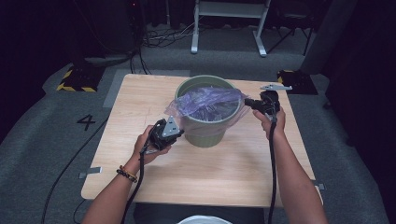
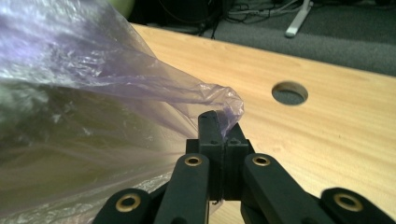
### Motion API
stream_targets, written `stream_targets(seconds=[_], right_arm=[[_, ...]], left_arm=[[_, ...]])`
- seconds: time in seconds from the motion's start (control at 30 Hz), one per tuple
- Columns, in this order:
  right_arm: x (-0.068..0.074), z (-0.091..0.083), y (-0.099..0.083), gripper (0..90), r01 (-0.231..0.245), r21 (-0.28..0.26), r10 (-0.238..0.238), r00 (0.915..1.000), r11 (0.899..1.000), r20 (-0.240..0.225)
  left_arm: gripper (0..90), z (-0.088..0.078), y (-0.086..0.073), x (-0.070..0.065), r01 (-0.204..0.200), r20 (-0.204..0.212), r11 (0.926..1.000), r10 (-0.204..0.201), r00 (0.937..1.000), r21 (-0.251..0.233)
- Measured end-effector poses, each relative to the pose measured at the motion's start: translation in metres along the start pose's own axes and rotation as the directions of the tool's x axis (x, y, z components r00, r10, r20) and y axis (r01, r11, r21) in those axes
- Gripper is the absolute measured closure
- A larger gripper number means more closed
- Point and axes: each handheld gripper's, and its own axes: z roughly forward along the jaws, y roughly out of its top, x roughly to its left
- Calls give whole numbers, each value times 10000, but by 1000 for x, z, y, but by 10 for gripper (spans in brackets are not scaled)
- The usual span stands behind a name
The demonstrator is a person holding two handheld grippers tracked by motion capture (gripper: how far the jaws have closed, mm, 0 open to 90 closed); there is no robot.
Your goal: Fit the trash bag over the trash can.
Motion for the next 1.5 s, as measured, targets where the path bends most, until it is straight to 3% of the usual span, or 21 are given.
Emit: stream_targets(seconds=[0.13,0.27,0.3,0.33,0.37,0.43,0.5,0.6,0.63,0.73,0.8,0.93,1.0,1.03,1.23,1.37,1.5], right_arm=[[-3,3,-6,900,-87,64,88,9999,9999,-104],[-1,-4,-6,900,2,-276,-6,9999,9996,-137],[0,-8,-5,900,72,-387,-74,9999,9992,-68],[1,-12,-4,898,149,-502,-149,9999,9986,9],[2,-15,-3,894,194,-618,-194,9998,9979,1],[4,-22,-1,871,392,-769,-385,9992,9963,115],[7,-29,0,864,590,-962,-579,9982,9936,142],[11,-36,2,851,935,-1051,-913,9955,9901,253],[13,-38,4,849,1105,-1044,-1077,9937,9884,315],[15,-40,6,845,1252,-995,-1222,9919,9871,352],[15,-40,8,845,1314,-963,-1289,9911,9866,320],[19,-37,12,840,1456,-965,-1456,9893,9846,69],[22,-34,14,834,1579,-897,-1588,9873,9834,-27],[23,-33,15,834,1670,-840,-1675,9859,9824,6],[27,-30,17,833,2019,-651,-2039,9786,9772,-256],[29,-30,17,871,2388,-530,-2411,9696,9696,-412],[29,-30,17,900,2607,-397,-2627,9632,9646,-577]], left_arm=[[900,5,-6,-2,-145,36,9989,144,9999,436],[900,-9,-11,-1,2,234,9996,4,9997,-285],[874,-14,-12,-1,-56,288,9982,74,9996,-602],[736,-20,-12,-1,42,101,9970,-34,9999,-777],[656,-25,-13,-1,67,16,9961,-66,10000,-883],[550,-39,-14,0,190,6,9888,-191,9998,-1477],[410,-55,-14,3,513,-69,9764,-539,9985,-2098],[338,-75,-7,12,773,-278,9495,-900,9956,-3041],[321,-79,-3,15,754,-366,9449,-917,9951,-3187],[287,-82,13,23,265,-971,9495,-598,9935,-3127],[333,-79,24,31,164,-853,9545,-437,9954,-2978],[361,-67,40,40,-407,-895,9684,191,9958,-2459],[468,-62,44,42,-646,-1056,9729,419,9935,-2221],[493,-62,46,45,-666,-1000,9723,451,9940,-2239],[841,-58,51,54,-969,-871,9754,809,9929,-1981],[900,-58,53,63,-618,-694,9743,478,9964,-2166],[900,-60,54,78,166,-493,9675,-300,9983,-2524]])
